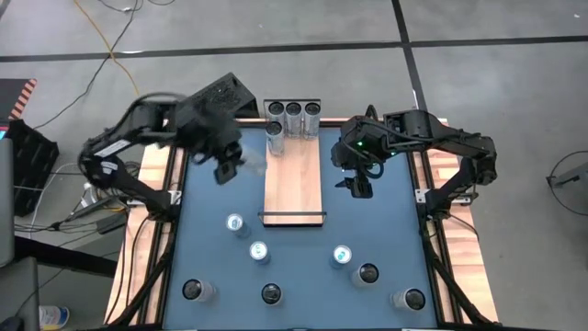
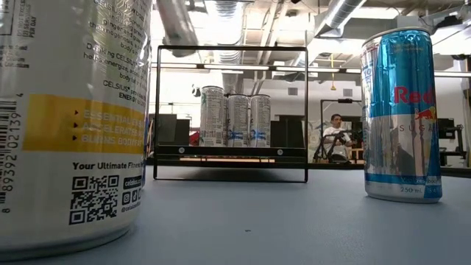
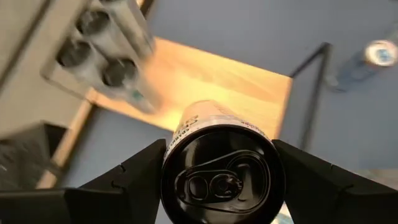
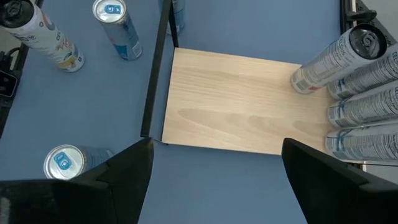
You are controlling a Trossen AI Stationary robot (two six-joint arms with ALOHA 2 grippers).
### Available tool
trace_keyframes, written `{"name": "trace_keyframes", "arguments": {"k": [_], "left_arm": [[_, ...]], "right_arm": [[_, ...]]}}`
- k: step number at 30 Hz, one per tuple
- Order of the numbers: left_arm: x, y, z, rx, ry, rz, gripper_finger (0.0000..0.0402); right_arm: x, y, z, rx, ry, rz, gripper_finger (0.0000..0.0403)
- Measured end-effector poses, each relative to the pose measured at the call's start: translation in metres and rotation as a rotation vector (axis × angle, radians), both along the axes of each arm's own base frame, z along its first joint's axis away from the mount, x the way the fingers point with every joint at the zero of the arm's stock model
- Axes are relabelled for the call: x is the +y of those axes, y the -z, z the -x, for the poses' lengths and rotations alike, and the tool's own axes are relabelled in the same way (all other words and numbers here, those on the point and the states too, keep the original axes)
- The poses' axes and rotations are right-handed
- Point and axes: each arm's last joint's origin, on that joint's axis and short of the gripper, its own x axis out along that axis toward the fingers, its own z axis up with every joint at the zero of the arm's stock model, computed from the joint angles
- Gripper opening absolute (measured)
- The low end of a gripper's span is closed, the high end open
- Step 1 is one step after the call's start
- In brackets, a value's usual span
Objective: Place canned beverage on shelf
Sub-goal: Put the top white-pink soda can on the shelf
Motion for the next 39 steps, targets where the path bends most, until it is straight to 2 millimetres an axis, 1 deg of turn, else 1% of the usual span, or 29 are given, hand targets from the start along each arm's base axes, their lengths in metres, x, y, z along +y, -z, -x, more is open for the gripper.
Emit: {"name": "trace_keyframes", "arguments": {"k": [5, 10, 14, 16, 18, 23, 27, 30, 35, 39], "left_arm": [[0.042, 0.002, -0.036, -0.02, 0.127, -0.041, 0.025], [0.079, 0.014, -0.067, 0.031, 0.234, -0.09, 0.025], [0.102, 0.018, -0.091, 0.02, 0.298, -0.141, 0.025], [0.111, 0.026, -0.099, 0.016, 0.332, -0.158, 0.025], [0.12, 0.036, -0.104, 0.052, 0.367, -0.161, 0.025], [0.136, 0.063, -0.117, 0.168, 0.407, -0.161, 0.025], [0.145, 0.073, -0.125, 0.186, 0.409, -0.18, 0.025], [0.149, 0.082, -0.133, 0.192, 0.426, -0.192, 0.025], [0.153, 0.105, -0.147, 0.246, 0.487, -0.155, 0.025], [0.152, 0.113, -0.152, 0.268, 0.525, -0.151, 0.025]], "right_arm": [[0.0, 0.0, 0.0, 0.006, 0.0, 0.0, 0.0338], [0.0, 0.0, 0.001, 0.007, -0.001, 0.001, 0.0338], [0.0, 0.001, 0.001, 0.009, -0.006, 0.004, 0.0338], [0.0, 0.001, 0.001, 0.014, -0.006, 0.004, 0.0338], [0.0, 0.001, 0.002, 0.026, -0.006, 0.004, 0.0338], [0.0, 0.002, 0.003, 0.042, -0.006, 0.003, 0.0338], [0.0, 0.002, 0.003, 0.043, -0.005, 0.004, 0.0338], [0.0, 0.002, 0.003, 0.044, -0.005, 0.004, 0.0338], [-0.002, 0.003, 0.004, 0.05, 0.002, 0.005, 0.0338], [-0.002, 0.003, 0.005, 0.056, 0.004, 0.006, 0.0338]]}}
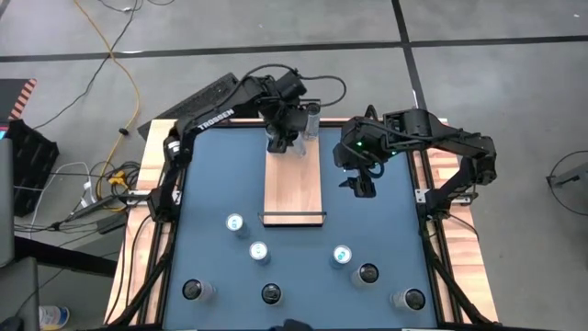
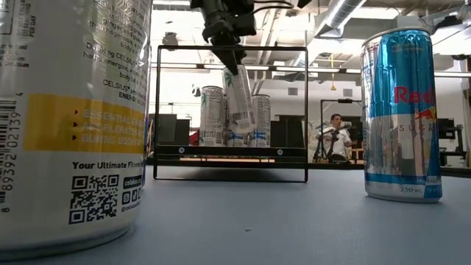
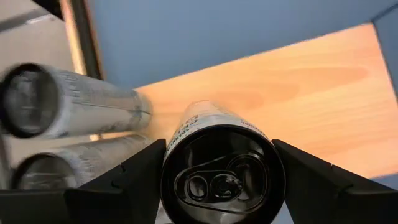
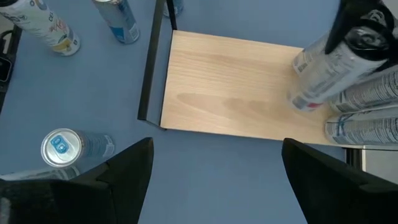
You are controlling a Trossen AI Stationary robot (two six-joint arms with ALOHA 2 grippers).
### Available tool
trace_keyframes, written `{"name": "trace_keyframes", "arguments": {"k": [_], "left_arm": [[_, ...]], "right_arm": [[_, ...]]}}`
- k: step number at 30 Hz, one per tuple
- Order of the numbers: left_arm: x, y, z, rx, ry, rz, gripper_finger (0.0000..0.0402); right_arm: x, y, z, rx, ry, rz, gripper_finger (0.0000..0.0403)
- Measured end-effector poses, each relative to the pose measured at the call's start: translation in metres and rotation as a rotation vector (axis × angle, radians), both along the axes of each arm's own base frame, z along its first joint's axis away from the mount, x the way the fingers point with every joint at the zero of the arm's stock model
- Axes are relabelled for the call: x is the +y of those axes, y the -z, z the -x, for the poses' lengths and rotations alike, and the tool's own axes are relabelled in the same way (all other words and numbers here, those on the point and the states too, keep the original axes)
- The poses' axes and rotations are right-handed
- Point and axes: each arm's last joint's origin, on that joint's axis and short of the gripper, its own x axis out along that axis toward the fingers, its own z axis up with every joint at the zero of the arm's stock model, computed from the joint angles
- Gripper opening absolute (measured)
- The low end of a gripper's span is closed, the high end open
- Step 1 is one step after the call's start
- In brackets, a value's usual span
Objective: Place canned beverage on shelf
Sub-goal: Put the top white-pink soda can on the shelf
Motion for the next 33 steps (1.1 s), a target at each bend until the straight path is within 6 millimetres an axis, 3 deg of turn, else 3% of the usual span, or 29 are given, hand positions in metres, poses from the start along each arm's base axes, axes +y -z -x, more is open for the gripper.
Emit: {"name": "trace_keyframes", "arguments": {"k": [7, 17, 33], "left_arm": [[-0.005, -0.001, -0.003, 0.001, 0.08, -0.043, 0.025], [-0.009, 0.019, -0.016, 0.061, 0.143, -0.043, 0.025], [-0.011, 0.028, -0.02, 0.12, 0.165, -0.079, 0.025]], "right_arm": [[-0.002, 0.0, 0.0, 0.005, 0.005, 0.001, 0.0338], [-0.006, 0.001, 0.001, 0.011, 0.023, -0.001, 0.0338], [-0.007, 0.001, 0.002, 0.019, 0.025, -0.003, 0.0338]]}}
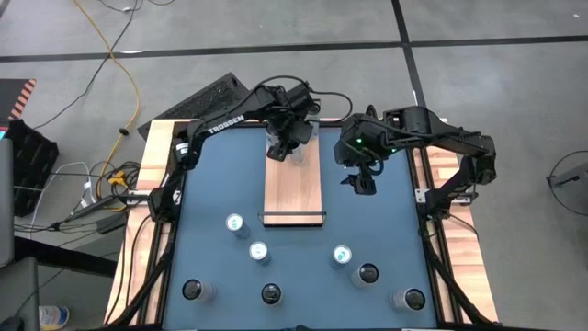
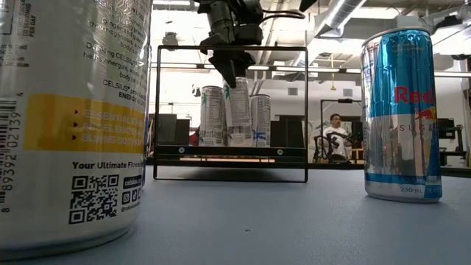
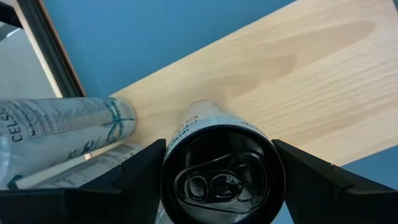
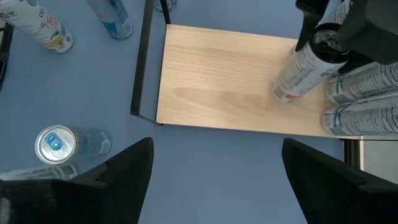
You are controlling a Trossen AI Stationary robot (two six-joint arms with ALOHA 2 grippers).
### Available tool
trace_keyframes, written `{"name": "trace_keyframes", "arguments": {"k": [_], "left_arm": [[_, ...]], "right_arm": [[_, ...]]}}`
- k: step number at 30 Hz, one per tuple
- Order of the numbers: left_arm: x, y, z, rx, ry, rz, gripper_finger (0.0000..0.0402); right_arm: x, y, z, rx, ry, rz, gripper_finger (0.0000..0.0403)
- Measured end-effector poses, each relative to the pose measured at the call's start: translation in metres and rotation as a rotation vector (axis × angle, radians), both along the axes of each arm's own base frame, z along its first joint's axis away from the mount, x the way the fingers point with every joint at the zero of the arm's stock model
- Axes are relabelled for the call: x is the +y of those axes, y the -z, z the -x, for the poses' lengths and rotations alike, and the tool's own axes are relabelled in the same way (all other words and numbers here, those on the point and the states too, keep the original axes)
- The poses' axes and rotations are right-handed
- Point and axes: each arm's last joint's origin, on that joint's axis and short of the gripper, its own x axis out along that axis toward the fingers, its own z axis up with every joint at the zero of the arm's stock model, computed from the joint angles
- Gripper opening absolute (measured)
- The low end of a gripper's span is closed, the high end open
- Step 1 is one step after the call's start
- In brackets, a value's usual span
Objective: Place canned beverage on shelf
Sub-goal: Put the top white-pink soda can on the shelf
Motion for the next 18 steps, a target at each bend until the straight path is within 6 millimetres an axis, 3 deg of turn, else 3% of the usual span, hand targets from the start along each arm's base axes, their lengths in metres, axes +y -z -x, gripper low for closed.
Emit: {"name": "trace_keyframes", "arguments": {"k": [10, 18], "left_arm": [[0.0006, -0.0002, -0.0005, 0.002, -0.06, -0.013, 0.0252], [0.0025, -0.003, -0.002, -0.019, -0.13, -0.048, 0.0304]], "right_arm": [[-0.0009, 0.0005, 0.0009, 0.01, 0.003, -0.001, 0.0338], [-0.0036, 0.0008, 0.0015, 0.015, 0.012, -0.003, 0.0338]]}}
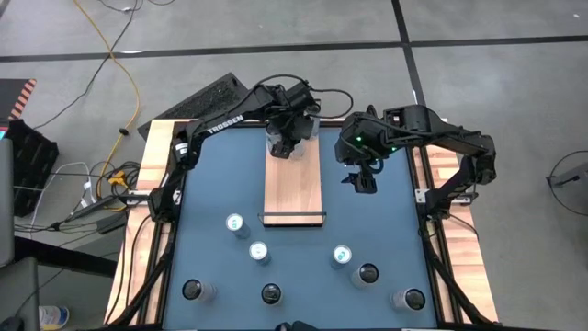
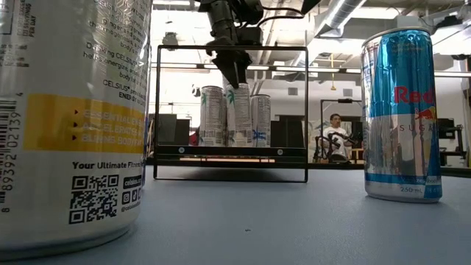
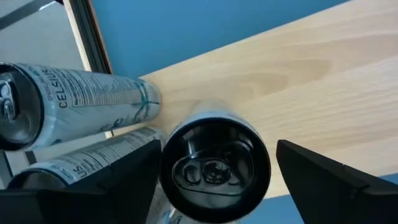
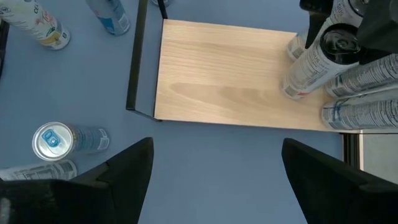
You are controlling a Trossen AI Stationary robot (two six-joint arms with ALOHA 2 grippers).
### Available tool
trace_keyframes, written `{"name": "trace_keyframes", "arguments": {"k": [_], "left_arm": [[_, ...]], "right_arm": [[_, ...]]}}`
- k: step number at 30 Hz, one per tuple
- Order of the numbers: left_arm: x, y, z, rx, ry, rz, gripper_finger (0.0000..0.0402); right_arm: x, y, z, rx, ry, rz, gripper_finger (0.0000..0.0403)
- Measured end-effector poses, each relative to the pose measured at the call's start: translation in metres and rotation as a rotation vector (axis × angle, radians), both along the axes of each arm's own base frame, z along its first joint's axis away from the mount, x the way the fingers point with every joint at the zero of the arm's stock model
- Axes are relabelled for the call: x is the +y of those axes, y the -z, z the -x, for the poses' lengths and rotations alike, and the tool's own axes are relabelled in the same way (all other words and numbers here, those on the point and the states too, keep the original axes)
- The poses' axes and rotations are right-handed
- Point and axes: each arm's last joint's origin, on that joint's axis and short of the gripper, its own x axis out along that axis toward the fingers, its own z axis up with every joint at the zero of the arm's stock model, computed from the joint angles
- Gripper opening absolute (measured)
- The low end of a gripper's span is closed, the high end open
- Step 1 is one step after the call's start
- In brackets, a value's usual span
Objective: Place canned beverage on shelf
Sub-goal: Put the top white-pink soda can on the shelf
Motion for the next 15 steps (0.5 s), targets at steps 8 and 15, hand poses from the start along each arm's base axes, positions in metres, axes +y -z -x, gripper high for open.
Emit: {"name": "trace_keyframes", "arguments": {"k": [8, 15], "left_arm": [[-0.0007, -0.0005, -0.001, -0.01, 0.008, 0.002, 0.0311], [-0.0013, -0.0043, -0.0002, -0.028, -0.001, -0.003, 0.0311]], "right_arm": [[0.0001, 0.0001, -0.0001, 0.001, -0.014, 0.008, 0.0338], [-0.0016, 0.0, 0.0001, 0.0, -0.009, 0.009, 0.0338]]}}
